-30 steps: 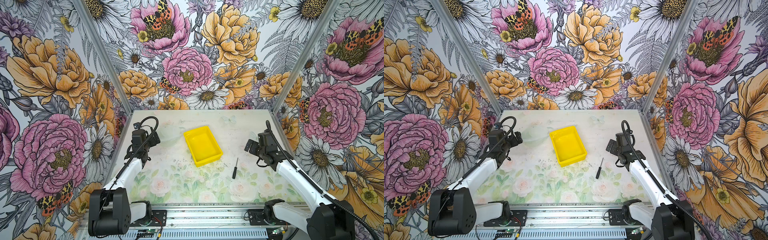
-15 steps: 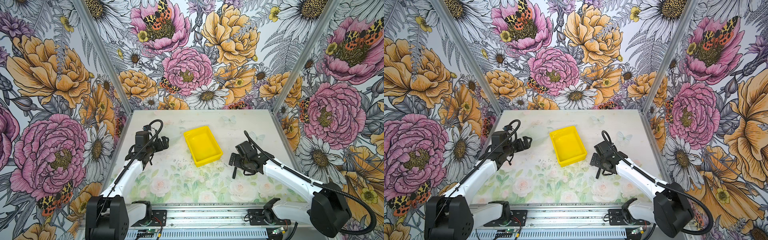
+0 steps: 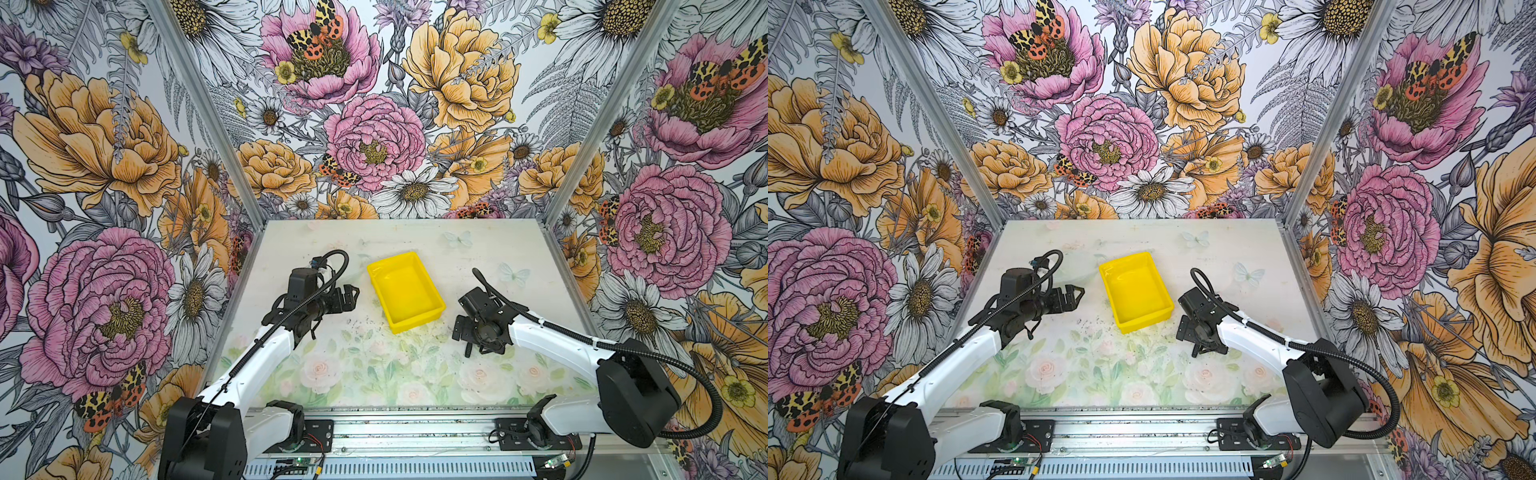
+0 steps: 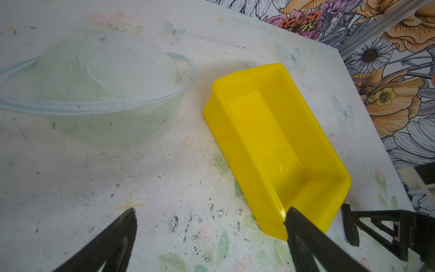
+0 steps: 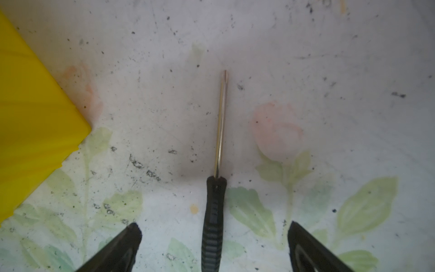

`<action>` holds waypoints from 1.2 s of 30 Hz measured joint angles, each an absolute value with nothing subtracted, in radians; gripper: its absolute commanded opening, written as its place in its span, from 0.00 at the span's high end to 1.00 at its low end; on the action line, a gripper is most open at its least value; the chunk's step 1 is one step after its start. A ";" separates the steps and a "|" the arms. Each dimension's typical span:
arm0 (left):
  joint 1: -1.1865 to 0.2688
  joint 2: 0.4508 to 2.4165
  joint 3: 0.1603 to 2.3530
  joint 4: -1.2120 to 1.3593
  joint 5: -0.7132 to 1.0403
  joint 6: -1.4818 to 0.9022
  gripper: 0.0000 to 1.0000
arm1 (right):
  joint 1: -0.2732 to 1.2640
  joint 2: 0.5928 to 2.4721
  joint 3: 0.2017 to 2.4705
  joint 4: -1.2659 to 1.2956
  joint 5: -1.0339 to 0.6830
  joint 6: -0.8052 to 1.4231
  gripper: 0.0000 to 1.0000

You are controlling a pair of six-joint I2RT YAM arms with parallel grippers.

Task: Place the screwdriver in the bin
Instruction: 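Lower the right gripper and close it on the screwdriver handle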

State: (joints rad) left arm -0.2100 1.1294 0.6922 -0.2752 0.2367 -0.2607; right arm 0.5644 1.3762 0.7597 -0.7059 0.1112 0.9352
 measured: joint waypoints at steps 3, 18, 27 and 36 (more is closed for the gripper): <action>-0.220 1.129 0.692 -0.275 0.236 -0.255 0.01 | 0.564 1.379 0.739 -0.706 0.110 0.935 0.08; -0.234 1.113 0.692 -0.275 0.187 -0.228 0.01 | 0.569 1.431 0.703 -0.646 0.102 0.921 0.49; -0.225 1.091 0.692 -0.276 0.133 -0.227 0.01 | 0.577 1.427 0.689 -0.631 0.128 0.922 0.75; -0.153 1.048 0.691 -0.284 0.093 -0.228 0.01 | 0.580 1.417 0.678 -0.616 0.134 0.926 0.92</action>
